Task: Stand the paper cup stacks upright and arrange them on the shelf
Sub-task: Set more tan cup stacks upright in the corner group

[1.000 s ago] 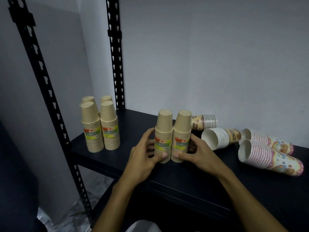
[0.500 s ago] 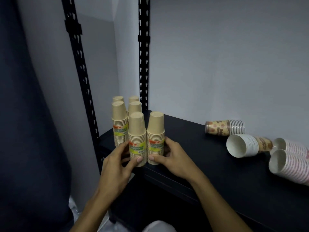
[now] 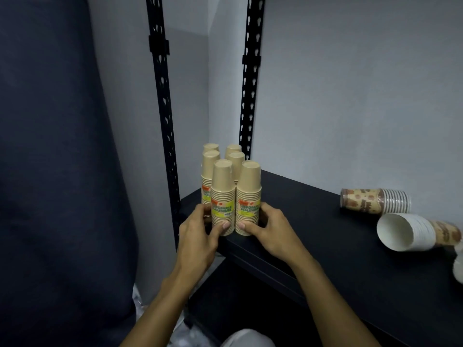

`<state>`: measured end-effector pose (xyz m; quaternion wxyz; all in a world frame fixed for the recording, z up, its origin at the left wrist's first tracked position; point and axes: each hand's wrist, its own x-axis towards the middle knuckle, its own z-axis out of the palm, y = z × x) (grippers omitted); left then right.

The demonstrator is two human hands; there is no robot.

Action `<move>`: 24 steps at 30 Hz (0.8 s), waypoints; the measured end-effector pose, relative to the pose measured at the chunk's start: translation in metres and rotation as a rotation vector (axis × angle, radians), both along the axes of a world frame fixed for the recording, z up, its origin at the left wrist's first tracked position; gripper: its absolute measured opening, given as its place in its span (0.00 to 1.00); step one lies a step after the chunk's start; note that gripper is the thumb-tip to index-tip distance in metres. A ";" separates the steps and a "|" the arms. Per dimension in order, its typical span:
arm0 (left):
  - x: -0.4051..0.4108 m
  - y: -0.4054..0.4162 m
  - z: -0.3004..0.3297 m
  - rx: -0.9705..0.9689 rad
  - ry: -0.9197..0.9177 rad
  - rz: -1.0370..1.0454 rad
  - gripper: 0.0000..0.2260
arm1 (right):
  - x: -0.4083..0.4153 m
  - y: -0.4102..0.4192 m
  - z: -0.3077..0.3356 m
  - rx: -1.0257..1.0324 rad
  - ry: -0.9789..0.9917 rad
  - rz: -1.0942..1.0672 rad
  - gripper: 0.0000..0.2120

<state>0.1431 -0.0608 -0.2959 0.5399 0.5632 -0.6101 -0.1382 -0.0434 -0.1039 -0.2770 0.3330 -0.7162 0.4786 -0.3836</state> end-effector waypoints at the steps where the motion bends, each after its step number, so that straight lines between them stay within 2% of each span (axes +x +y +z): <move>1: -0.001 -0.001 -0.001 -0.002 -0.017 0.012 0.17 | 0.000 -0.002 0.000 0.000 0.001 -0.005 0.28; 7: -0.006 -0.007 -0.006 -0.008 -0.025 0.048 0.20 | 0.001 -0.003 -0.008 -0.023 0.040 -0.042 0.26; 10: -0.007 -0.008 -0.009 -0.013 -0.017 0.062 0.20 | 0.002 -0.008 -0.017 -0.057 0.155 -0.103 0.29; 19: -0.007 -0.008 -0.016 -0.015 -0.009 0.111 0.24 | 0.005 -0.001 -0.012 -0.086 0.354 -0.131 0.24; 24: -0.010 -0.005 -0.018 -0.024 -0.014 0.142 0.27 | 0.006 0.004 -0.006 -0.038 0.351 -0.145 0.23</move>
